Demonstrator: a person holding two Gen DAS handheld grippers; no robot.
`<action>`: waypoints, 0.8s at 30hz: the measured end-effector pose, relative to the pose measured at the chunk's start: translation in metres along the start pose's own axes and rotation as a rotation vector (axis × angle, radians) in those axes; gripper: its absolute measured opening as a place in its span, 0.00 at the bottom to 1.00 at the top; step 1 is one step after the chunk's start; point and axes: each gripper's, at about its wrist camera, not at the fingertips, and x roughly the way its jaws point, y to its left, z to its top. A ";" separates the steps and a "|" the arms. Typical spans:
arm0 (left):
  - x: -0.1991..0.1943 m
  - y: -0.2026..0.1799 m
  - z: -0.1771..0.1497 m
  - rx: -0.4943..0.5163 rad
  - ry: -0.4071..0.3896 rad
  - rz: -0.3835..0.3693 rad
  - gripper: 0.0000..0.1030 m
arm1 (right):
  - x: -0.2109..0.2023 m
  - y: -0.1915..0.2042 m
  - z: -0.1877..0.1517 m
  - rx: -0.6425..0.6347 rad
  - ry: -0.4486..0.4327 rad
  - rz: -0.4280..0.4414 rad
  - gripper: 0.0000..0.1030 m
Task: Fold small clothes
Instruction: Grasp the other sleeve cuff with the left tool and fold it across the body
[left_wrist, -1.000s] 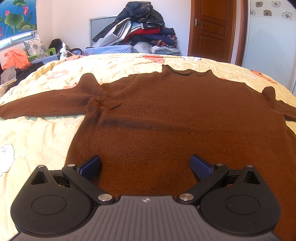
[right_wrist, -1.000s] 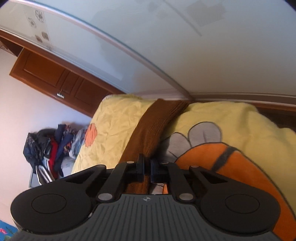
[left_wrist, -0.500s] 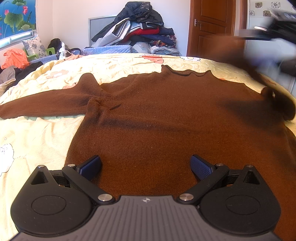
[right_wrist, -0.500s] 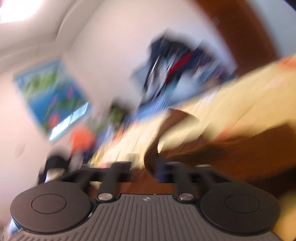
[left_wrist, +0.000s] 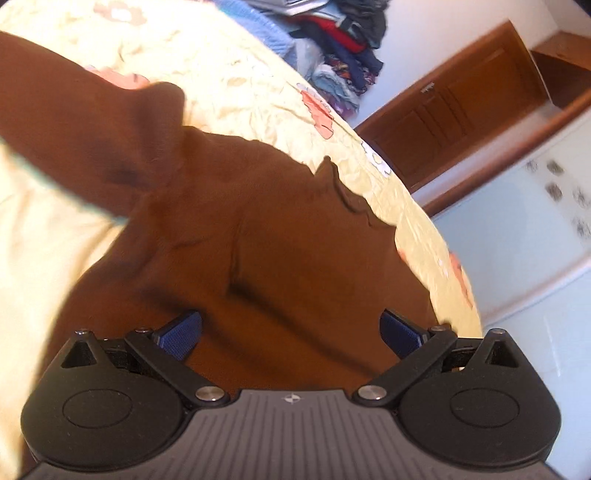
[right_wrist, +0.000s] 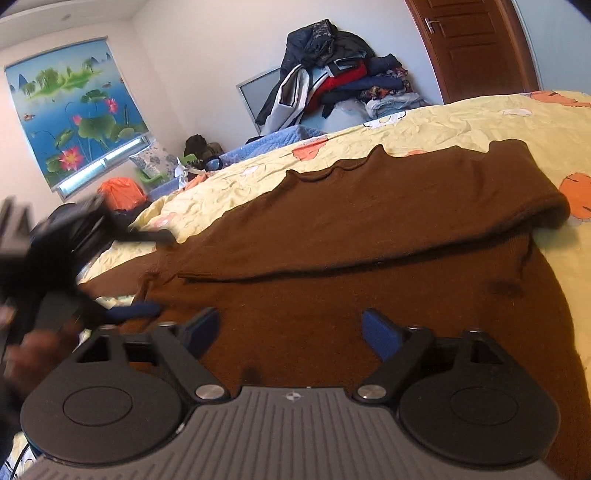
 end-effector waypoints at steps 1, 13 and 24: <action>0.009 -0.003 0.005 0.003 -0.007 0.041 0.95 | 0.002 0.000 -0.002 -0.005 0.005 0.002 0.90; 0.010 -0.067 0.011 0.459 -0.311 0.328 0.05 | 0.003 -0.009 -0.005 0.040 0.001 0.061 0.95; 0.027 0.008 0.027 0.446 -0.247 0.602 0.05 | 0.000 -0.006 -0.004 0.031 0.010 0.066 0.99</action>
